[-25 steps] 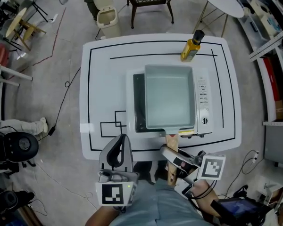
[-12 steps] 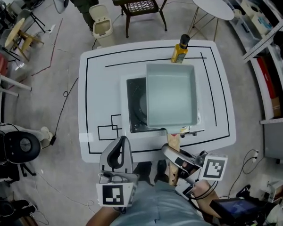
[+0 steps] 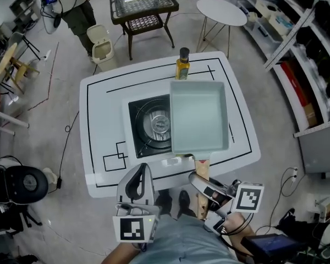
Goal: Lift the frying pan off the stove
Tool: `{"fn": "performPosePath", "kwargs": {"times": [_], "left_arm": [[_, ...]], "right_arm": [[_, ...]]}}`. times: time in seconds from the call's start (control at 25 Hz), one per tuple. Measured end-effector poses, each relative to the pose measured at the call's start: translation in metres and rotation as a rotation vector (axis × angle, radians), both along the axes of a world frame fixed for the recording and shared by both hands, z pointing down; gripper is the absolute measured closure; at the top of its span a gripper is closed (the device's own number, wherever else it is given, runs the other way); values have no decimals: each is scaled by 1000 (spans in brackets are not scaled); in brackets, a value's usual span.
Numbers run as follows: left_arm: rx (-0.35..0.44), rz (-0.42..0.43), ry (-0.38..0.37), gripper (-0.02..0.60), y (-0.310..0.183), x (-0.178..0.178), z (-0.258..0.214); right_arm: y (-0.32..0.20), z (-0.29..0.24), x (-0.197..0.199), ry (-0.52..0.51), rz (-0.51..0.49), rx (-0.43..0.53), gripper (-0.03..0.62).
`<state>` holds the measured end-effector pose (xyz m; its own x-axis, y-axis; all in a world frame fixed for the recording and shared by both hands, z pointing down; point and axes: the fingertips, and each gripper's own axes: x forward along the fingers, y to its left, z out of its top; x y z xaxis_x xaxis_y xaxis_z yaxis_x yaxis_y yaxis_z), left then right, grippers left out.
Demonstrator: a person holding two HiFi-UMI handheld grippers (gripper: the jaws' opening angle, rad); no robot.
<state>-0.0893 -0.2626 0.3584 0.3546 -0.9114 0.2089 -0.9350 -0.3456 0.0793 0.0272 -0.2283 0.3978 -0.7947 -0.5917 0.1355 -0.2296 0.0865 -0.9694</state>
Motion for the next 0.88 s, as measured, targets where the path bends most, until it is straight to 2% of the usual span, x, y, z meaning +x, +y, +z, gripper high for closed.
{"fn": "performPosePath", "kwargs": {"times": [0.2, 0.52, 0.88], "left_arm": [[3, 44, 19, 565, 14, 24, -5], [32, 131, 0, 565, 35, 64, -13], [28, 178, 8, 565, 53, 94, -20]], "right_arm": [[25, 3, 26, 20, 47, -16, 470], [57, -4, 62, 26, 120, -1, 470], [86, -9, 91, 17, 178, -6, 470]]}}
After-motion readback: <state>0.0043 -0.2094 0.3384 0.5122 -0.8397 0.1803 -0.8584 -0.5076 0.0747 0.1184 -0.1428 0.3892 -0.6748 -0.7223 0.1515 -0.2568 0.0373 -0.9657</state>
